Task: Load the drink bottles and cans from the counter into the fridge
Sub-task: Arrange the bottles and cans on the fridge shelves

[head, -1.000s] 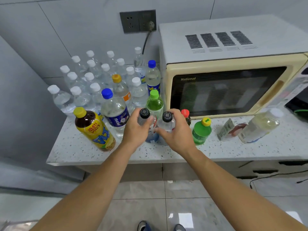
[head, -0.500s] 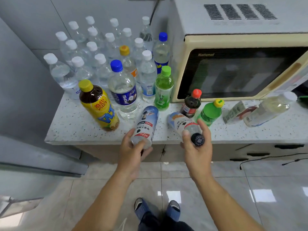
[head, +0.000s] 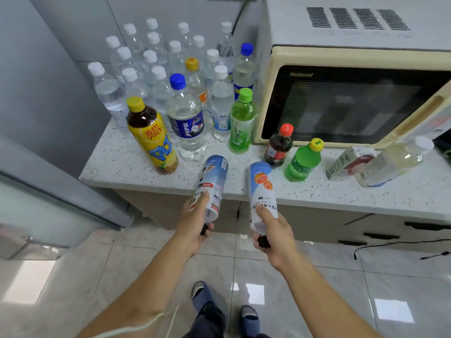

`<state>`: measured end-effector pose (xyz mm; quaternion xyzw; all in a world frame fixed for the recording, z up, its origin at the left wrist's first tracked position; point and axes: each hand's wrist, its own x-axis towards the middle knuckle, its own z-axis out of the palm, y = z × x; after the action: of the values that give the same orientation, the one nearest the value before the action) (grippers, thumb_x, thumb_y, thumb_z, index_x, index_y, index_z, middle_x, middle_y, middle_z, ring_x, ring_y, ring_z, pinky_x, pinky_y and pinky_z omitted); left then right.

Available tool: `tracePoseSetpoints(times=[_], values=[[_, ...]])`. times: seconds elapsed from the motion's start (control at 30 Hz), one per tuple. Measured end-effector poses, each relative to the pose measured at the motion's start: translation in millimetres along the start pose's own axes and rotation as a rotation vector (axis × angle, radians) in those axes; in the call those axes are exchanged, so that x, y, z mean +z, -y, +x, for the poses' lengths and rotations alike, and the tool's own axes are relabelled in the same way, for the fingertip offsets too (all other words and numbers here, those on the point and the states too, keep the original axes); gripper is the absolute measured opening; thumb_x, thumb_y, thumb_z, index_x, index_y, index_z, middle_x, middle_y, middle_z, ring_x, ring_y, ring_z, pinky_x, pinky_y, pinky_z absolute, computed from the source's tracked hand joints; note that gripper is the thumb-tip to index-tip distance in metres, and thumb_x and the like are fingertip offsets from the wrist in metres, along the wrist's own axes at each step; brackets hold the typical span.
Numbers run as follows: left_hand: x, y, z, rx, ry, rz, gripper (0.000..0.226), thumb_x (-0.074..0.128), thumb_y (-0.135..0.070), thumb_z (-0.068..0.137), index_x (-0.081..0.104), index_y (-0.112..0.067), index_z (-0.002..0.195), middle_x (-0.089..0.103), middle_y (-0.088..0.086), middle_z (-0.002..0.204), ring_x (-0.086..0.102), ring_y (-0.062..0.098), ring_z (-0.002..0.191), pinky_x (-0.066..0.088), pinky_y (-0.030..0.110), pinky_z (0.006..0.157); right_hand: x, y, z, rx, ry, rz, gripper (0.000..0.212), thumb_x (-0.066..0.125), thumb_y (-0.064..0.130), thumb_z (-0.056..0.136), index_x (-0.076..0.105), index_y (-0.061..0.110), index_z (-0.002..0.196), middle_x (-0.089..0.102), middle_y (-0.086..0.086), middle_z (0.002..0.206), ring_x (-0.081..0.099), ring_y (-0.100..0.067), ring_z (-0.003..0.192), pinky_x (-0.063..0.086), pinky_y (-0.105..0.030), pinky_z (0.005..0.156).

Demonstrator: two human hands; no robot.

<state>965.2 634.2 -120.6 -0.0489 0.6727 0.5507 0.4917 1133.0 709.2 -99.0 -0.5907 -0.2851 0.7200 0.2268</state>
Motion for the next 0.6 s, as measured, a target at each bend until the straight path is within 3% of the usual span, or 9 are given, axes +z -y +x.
tracePoseSetpoints(times=[0.1,0.27,0.47,0.6], values=[[-14.8,21.2,-21.7,0.007,-0.052,-0.020,0.054,0.065,-0.061,0.080,0.056,-0.019,0.114,0.060,0.007,0.078,0.048,0.010,0.044,0.036,0.021,0.040,-16.1,-9.1,-6.2,-0.074,0.062,-0.116,0.025,0.075,0.031,0.081,0.065,0.015,0.098,0.059,-0.008,0.068,0.043,-0.018,0.045,0.039,-0.026,0.043],[-52.2,66.7,-67.8,-0.008,-0.152,-0.114,0.043,0.065,-0.056,0.083,0.061,-0.020,0.107,0.063,0.006,0.076,0.049,0.011,0.044,0.036,0.022,0.041,-19.2,-40.5,-25.1,-0.111,0.236,-0.303,0.021,0.073,0.031,0.085,0.066,0.020,0.102,0.061,-0.006,0.070,0.047,-0.018,0.045,0.042,-0.027,0.043],[-119.8,122.6,-124.8,-0.045,-0.413,-0.286,0.032,0.062,-0.052,0.088,0.060,-0.025,0.106,0.065,0.012,0.083,0.050,0.013,0.044,0.039,0.023,0.043,26.5,-94.7,-54.8,-0.041,0.441,-0.472,0.021,0.073,0.028,0.086,0.066,0.023,0.105,0.060,-0.001,0.062,0.049,-0.017,0.045,0.041,-0.027,0.042],[-173.0,148.7,-154.9,-0.027,-0.546,-0.439,0.034,0.063,-0.051,0.088,0.064,-0.023,0.108,0.064,0.010,0.081,0.049,0.013,0.045,0.038,0.023,0.044,68.7,-138.6,-80.3,0.005,0.587,-0.622,0.021,0.072,0.032,0.086,0.066,0.023,0.103,0.061,-0.007,0.071,0.049,-0.017,0.045,0.042,-0.027,0.042]])
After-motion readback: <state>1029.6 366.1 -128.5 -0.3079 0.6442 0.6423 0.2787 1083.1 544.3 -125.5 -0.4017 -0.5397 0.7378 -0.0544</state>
